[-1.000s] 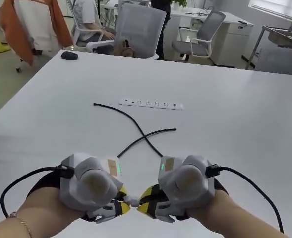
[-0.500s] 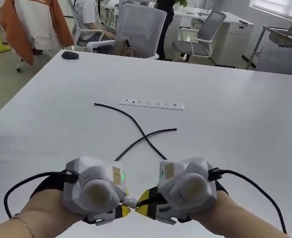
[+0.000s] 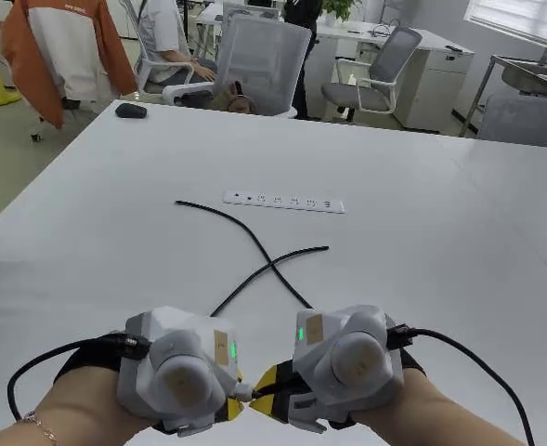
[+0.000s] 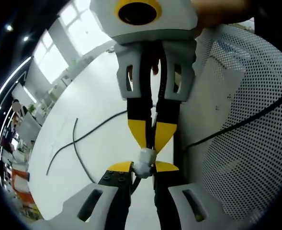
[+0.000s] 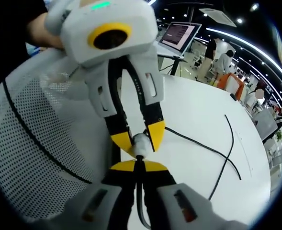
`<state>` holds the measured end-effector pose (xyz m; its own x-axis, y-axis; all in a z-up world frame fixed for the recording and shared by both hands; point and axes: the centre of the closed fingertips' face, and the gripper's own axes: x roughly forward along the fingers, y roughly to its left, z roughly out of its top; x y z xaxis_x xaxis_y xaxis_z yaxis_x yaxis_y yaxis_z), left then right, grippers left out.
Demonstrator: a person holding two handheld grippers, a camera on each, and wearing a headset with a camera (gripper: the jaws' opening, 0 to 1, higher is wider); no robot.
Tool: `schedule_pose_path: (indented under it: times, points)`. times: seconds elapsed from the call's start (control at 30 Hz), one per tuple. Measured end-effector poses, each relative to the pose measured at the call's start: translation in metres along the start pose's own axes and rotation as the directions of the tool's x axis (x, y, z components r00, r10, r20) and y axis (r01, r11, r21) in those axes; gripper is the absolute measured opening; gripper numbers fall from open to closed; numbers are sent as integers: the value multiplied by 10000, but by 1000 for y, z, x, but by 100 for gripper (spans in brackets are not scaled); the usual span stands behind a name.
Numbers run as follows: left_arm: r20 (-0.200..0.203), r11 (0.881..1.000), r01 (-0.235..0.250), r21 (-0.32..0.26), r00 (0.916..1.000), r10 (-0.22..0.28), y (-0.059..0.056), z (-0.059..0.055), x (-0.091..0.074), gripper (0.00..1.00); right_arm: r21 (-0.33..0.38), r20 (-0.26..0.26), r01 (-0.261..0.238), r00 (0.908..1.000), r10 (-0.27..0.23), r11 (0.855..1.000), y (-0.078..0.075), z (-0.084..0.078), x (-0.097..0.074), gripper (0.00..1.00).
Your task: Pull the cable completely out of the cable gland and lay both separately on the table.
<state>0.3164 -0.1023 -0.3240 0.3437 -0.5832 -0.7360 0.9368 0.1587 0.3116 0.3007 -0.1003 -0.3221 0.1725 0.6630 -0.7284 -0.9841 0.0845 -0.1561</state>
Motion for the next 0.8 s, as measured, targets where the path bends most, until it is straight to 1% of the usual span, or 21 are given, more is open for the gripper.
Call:
schedule_pose_path:
  times: [0.03, 0.07, 0.13, 0.23, 0.37, 0.4, 0.47, 0.5, 0.53, 0.63, 0.67, 0.73, 0.8]
  points:
    - [-52, 10000, -4, 5, 10000, 4, 0, -1, 0, 17, -14, -33, 4, 10000, -4, 10000, 0, -1, 0, 2]
    - [-175, 10000, -12, 3, 9998, 12, 1, -5, 1, 17, -43, -227, 49, 9997, -50, 10000, 0, -5, 1, 2]
    - [-261, 10000, 8, -36, 9997, -9, 0, -6, 1, 17, -24, -403, 37, 9992, -38, 10000, 1, -8, 2, 2]
    - [-259, 10000, 4, -48, 9997, -5, -1, -6, 1, 17, 19, -471, 56, 9989, -55, 10000, 0, -11, 2, 2]
    - [-163, 9999, -28, -111, 9999, 27, 0, -3, 1, 17, 103, -619, 166, 9980, -160, 9998, -2, -14, 1, 2]
    - [-295, 9998, -154, -88, 9994, 151, 2, -5, 0, 17, 117, -684, 240, 9974, -231, 9996, -3, -15, 1, 2]
    - [-479, 9997, -240, -34, 9986, 238, 4, -10, 0, 17, -5, -1073, 393, 9935, -391, 9992, -5, -22, 0, 2]
    - [-542, 9994, -256, -227, 9982, 244, 6, -13, -1, 17, 10, -1246, 413, 9914, -408, 9991, -6, -26, 0, 2]
    - [-540, 9993, -253, -285, 9983, 238, 6, -14, -1, 17, -4, -1357, 463, 9897, -460, 9989, -7, -29, 0, 2]
    - [-574, 9987, -315, -396, 9979, 292, 7, -15, -3, 17, -42, -1644, 652, 9842, -649, 9979, -11, -34, -2, 2]
    - [-586, 9986, -336, -418, 9978, 312, 7, -15, -3, 17, -6, -1808, 707, 9810, -697, 9975, -12, -38, -2, 2]
    - [-621, 9985, -309, -446, 9977, 281, 7, -16, -2, 17, -31, -2066, 694, 9760, -685, 9976, -12, -44, -2, 2]
    - [-625, 9988, -275, -404, 9977, 249, 6, -15, -2, 17, -6, -2194, 683, 9734, -667, 9977, -11, -46, -3, 2]
